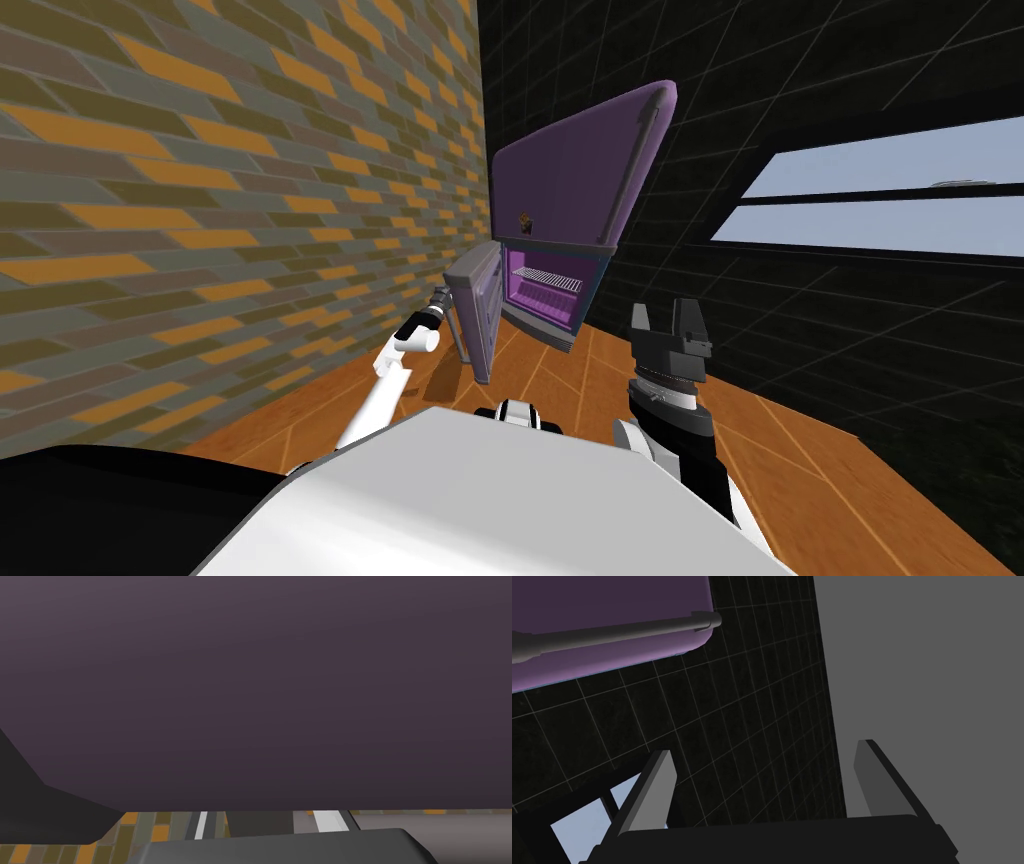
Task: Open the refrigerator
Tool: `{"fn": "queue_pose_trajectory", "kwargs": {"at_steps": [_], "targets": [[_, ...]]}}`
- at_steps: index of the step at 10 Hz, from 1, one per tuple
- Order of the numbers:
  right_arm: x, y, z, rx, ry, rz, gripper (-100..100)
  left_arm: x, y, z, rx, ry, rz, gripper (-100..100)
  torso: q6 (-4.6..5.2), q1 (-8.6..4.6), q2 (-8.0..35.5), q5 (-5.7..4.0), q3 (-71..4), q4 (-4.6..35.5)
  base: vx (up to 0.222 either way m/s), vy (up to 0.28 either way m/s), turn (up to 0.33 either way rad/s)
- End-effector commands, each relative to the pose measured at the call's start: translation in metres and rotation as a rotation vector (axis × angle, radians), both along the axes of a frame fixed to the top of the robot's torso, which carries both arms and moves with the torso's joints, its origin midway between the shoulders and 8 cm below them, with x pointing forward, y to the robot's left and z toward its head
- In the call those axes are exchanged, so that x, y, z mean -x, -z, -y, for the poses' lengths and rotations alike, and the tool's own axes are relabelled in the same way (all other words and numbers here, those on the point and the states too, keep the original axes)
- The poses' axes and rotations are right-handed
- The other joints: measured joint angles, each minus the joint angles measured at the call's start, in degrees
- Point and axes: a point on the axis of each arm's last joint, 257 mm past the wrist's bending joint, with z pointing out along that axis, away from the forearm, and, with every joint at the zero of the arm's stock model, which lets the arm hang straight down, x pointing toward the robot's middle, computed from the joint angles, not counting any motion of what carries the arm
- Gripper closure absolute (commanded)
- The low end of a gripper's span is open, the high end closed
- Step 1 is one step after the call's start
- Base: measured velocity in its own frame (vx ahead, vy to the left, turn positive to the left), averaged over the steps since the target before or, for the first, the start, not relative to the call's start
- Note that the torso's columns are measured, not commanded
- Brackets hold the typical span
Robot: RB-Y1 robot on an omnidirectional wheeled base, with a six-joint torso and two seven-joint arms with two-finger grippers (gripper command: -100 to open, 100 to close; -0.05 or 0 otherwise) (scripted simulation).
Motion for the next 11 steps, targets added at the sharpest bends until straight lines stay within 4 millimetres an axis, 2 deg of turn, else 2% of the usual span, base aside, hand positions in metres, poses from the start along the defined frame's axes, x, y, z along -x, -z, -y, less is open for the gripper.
{"fn": "queue_pose_trajectory", "kwargs": {"at_steps": [1,3,5,6,8,11], "targets": [[0.0,0.0,0.0,0.0,0.0,0.0,0,-0.004,-0.002,0.009,-0.001,0.024,0.003,100,0.11,0.03,-0.1,-0.07,-0.1,0.0,0.011,0.276,-0.051],[0.0,0.0,0.0,0.0,0.0,0.0,0,-0.01,0.0,0.024,0.0,0.062,-0.002,100,0.26,0.14,-0.2,-0.05,-0.2,0.0,-0.078,0.356,-0.144],[0.0,0.0,0.0,0.0,0.0,0.0,0,-0.013,0.002,0.032,0.0,0.08,-0.005,100,-0.01,0.27,-0.1,0.07,0.0,0.0,-0.051,0.338,-0.102],[0.0,0.0,0.0,0.0,0.0,0.0,0,-0.009,-0.008,0.027,0.003,0.074,-0.006,-100,0.02,0.16,-0.1,0.05,0.0,0.0,-0.001,0.142,0.008],[0.0,0.0,0.0,-0.001,0.0,0.0,0,-0.006,-0.019,0.026,0.004,0.078,-0.006,-100,0.06,-0.84,0.1,-0.32,0.1,0.1,0.03,-0.059,0.081],[0.0,0.0,0.0,-0.001,0.0,0.0,0,-0.004,-0.03,0.025,0.005,0.083,-0.006,-100,0.35,-0.23,0.2,-0.43,0.0,0.5,0.008,-0.046,0.018]]}}
